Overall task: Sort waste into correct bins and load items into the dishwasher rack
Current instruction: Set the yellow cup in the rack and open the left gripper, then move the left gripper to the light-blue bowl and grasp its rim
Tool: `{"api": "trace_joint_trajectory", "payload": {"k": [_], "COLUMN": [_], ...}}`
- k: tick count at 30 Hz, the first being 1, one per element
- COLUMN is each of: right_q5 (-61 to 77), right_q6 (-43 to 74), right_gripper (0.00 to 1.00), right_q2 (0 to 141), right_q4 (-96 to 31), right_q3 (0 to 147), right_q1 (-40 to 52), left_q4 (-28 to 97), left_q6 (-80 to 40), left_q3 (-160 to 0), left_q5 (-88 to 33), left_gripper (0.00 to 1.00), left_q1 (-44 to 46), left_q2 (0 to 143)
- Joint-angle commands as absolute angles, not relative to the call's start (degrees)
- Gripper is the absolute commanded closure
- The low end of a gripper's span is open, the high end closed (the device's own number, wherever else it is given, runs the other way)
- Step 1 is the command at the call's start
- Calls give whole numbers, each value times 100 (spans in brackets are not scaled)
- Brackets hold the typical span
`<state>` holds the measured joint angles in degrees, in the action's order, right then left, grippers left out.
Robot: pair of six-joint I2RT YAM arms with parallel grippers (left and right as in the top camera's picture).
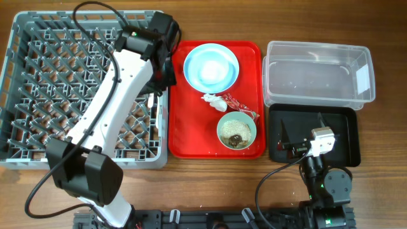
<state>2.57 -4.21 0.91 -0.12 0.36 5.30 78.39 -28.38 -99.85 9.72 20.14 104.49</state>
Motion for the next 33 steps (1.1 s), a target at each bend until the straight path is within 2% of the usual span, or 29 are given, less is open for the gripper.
{"api": "trace_joint_trajectory", "payload": {"k": [1,8,15,27,33], "right_q5": [307,309,309,307,309], "right_q6": [-449,-451,-449,-449,-449], "right_gripper": [0,0,0,0,0], "right_q2": [80,80,80,80,80], "right_q4": [8,8,8,8,8], "right_q3": [30,30,30,30,30], "right_q1": [502,502,502,502,502], "left_q4": [7465,6997,6029,5704,5290], "left_q6": [-2971,-3052,-3050,-3050,-3050], "left_q3": [-9920,-9605,-8978,-8639,-8477], "left_q5": [1352,1354,1422,1710,2703], "left_gripper": [96,96,96,96,96], "left_q1": [1911,1911,1883,1782,1743], "left_q2": [10492,10503,10503,10508,10479]}}
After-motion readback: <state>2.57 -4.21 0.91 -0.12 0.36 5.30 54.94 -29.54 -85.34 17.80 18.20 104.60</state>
